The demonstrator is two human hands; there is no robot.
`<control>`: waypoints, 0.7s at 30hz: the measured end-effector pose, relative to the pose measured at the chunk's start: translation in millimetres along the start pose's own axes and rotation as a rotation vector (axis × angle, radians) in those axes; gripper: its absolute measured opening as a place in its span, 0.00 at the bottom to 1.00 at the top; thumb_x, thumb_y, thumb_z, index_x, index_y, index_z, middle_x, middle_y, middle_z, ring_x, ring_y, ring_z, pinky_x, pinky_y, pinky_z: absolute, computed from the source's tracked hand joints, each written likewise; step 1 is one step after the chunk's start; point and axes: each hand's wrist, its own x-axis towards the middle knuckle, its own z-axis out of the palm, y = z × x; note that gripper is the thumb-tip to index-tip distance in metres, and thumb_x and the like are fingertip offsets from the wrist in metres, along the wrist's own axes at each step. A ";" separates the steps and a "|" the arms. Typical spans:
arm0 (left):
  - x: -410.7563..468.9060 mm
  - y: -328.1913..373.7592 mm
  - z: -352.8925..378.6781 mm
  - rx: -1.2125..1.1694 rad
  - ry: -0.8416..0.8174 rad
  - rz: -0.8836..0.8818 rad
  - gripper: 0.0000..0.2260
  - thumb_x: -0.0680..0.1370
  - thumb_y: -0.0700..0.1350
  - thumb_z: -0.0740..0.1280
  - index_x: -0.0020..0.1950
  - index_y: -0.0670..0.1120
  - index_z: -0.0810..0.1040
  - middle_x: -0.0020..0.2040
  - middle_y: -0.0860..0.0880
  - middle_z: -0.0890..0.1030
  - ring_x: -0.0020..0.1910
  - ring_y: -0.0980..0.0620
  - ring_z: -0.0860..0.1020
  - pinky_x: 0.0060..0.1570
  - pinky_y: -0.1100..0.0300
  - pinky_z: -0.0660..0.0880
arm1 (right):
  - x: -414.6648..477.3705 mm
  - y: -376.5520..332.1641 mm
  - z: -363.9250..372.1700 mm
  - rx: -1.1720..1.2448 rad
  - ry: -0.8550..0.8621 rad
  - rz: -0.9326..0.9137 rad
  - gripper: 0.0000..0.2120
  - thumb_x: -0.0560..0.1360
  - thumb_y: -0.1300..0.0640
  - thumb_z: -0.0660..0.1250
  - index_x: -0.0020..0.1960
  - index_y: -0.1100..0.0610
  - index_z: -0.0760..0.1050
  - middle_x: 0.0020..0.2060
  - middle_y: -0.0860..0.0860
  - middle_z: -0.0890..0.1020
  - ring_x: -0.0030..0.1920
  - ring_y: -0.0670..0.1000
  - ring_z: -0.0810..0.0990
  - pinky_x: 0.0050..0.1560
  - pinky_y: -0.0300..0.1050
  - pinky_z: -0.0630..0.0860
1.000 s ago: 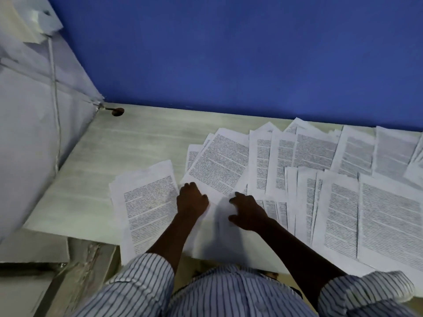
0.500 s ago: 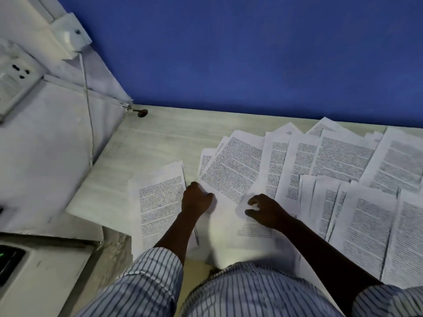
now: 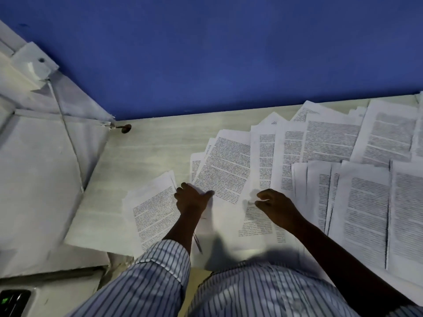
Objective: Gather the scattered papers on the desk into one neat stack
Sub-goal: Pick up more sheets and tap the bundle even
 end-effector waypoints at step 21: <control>49.0 -6.6 -0.2 -0.167 -0.307 0.065 0.49 0.65 0.58 0.79 0.75 0.37 0.59 0.72 0.38 0.70 0.70 0.38 0.69 0.66 0.44 0.71 | -28.9 -22.9 62.5 -0.143 0.336 0.139 0.11 0.71 0.58 0.74 0.52 0.60 0.80 0.55 0.57 0.81 0.56 0.57 0.79 0.54 0.40 0.71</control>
